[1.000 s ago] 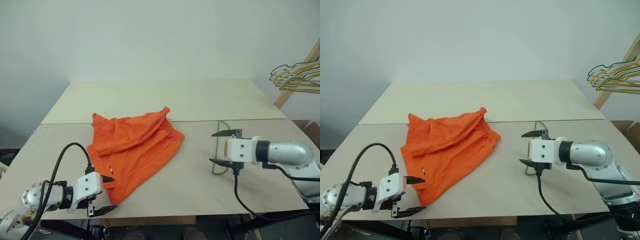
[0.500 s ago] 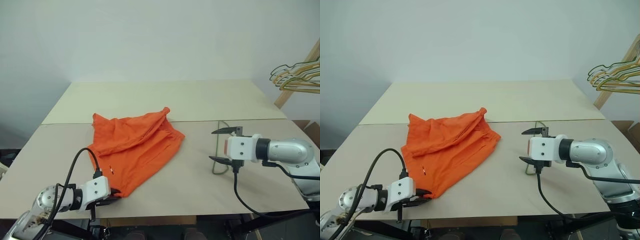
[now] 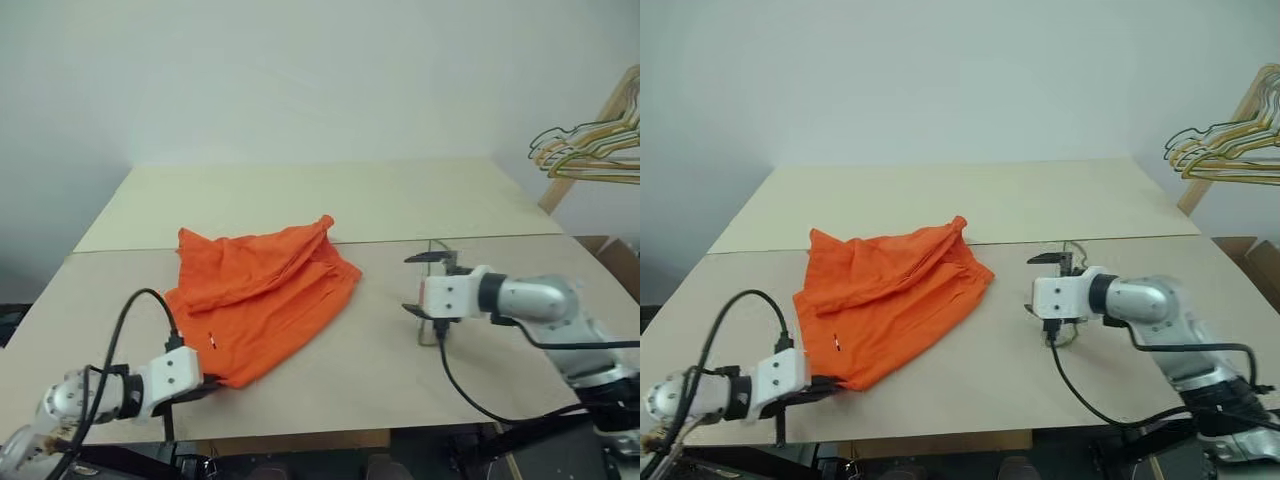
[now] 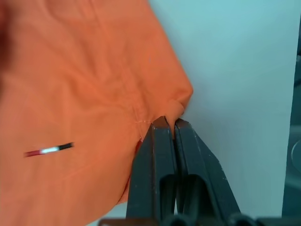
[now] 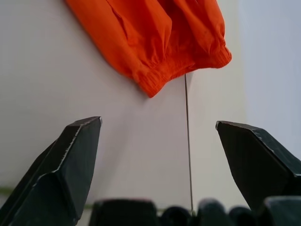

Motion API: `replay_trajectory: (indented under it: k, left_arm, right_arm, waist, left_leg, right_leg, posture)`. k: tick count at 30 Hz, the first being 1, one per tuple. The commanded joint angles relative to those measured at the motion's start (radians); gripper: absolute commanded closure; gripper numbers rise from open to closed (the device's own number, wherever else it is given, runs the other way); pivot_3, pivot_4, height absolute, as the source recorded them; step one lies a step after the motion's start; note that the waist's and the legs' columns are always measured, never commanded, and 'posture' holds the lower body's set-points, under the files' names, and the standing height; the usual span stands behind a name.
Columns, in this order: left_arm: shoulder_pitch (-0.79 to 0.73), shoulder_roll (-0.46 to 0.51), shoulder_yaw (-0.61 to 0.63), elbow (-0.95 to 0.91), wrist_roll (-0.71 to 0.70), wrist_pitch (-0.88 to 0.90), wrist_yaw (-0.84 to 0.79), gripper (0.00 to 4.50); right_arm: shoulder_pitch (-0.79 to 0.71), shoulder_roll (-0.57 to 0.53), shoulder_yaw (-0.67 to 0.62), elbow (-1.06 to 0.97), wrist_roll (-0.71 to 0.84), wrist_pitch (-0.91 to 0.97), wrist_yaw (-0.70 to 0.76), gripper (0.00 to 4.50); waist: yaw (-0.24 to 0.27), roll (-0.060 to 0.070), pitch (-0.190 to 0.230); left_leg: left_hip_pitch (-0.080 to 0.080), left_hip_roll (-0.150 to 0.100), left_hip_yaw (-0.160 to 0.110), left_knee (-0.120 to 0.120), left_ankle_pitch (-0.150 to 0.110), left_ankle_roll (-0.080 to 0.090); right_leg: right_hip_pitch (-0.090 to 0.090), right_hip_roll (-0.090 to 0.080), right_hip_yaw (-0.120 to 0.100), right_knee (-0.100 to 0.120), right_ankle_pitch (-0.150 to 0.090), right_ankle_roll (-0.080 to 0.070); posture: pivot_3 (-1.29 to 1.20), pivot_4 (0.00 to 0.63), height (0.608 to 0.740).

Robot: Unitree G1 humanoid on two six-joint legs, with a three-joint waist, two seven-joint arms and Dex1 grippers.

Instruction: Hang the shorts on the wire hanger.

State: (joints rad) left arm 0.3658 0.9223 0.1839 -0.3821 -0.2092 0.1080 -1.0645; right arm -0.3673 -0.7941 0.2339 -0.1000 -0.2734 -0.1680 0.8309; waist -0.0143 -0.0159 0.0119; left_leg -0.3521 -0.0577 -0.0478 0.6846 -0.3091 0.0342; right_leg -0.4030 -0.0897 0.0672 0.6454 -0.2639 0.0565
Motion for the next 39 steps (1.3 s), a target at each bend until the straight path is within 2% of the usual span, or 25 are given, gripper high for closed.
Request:
replay_trajectory:
  k: [1, 7, 12, 20, 24, 33, 37, 39]
  left_arm:
    - [0.023, 0.017, 0.087, -0.048, -0.045, -0.003, -0.018, 4.46]
    - [0.067, 0.028, 0.167, -0.069, -0.063, -0.001, -0.045, 4.46]
    - [0.114, 0.018, 0.208, -0.094, -0.064, -0.004, -0.054, 4.46]
    - [0.147, -0.004, 0.209, -0.149, -0.056, 0.015, -0.033, 4.46]
    - [0.154, -0.009, 0.21, -0.146, -0.047, 0.011, -0.031, 4.5]
    - [0.102, -0.007, 0.204, -0.076, -0.032, -0.011, -0.026, 4.5]
    - [0.081, -0.002, 0.224, -0.028, -0.04, -0.032, -0.041, 4.5]
    - [0.069, 0.007, 0.229, -0.002, -0.034, -0.029, -0.042, 4.5]
  right_arm:
    - [-0.085, 0.061, 0.065, 0.113, -0.128, -0.124, -0.12, 0.0]
    - [-0.21, 0.173, 0.196, 0.397, -0.332, -0.29, -0.341, 0.0]
    - [-0.307, 0.242, 0.292, 0.606, -0.467, -0.374, -0.495, 0.0]
    - [-0.379, 0.321, 0.307, 0.76, -0.438, -0.445, -0.541, 0.0]
    - [-0.382, 0.322, 0.321, 0.786, -0.439, -0.473, -0.511, 1.22]
    - [-0.344, 0.294, 0.316, 0.739, -0.394, -0.496, -0.425, 4.38]
    - [-0.297, 0.249, 0.294, 0.642, -0.352, -0.474, -0.357, 4.45]
    - [-0.244, 0.197, 0.271, 0.53, -0.292, -0.453, -0.279, 4.45]
  waist:
    - [0.002, 0.0, 0.0]
    - [0.005, 0.0, 0.0]
    - [0.004, 0.0, 0.0]
    - [0.003, -0.001, 0.0]
    - [0.003, -0.001, 0.0]
    - [0.004, -0.001, 0.0]
    - [0.004, -0.001, 0.0]
    - [0.01, -0.001, 0.0]
  left_leg:
    - [0.0, 0.0, 0.0, 0.0, 0.0, 0.0]
    - [0.0, -0.002, -0.001, 0.0, 0.001, -0.002]
    - [0.0, -0.003, -0.001, -0.002, 0.006, -0.01]
    - [0.001, -0.003, -0.002, -0.003, 0.006, -0.011]
    - [0.002, -0.003, -0.002, -0.003, 0.006, -0.011]
    - [0.002, -0.003, -0.002, -0.003, 0.006, -0.01]
    - [0.002, -0.003, -0.002, -0.003, 0.006, -0.01]
    - [0.002, -0.003, -0.002, -0.003, 0.006, -0.009]
  right_leg:
    - [0.0, 0.0, 0.0, 0.0, 0.0, 0.0]
    - [-0.001, 0.0, -0.001, 0.001, 0.0, 0.0]
    - [-0.001, 0.0, -0.001, 0.001, 0.0, 0.0]
    - [0.0, 0.001, -0.001, 0.001, 0.0, 0.0]
    - [0.0, 0.001, -0.001, 0.001, 0.0, 0.0]
    - [0.0, 0.001, -0.001, 0.001, 0.0, 0.0]
    - [0.0, 0.001, -0.001, 0.001, 0.0, 0.0]
    - [0.0, 0.001, -0.001, 0.001, 0.0, 0.0]
  posture:
    - [0.04, 0.0, 0.74]
    - [0.08, 0.0, 0.74]
    - [0.11, 0.0, 0.74]
    - [0.13, 0.0, 0.74]
    - [0.14, 0.0, 0.74]
    - [0.12, 0.0, 0.74]
    - [0.11, 0.0, 0.74]
    - [0.1, 0.0, 0.74]
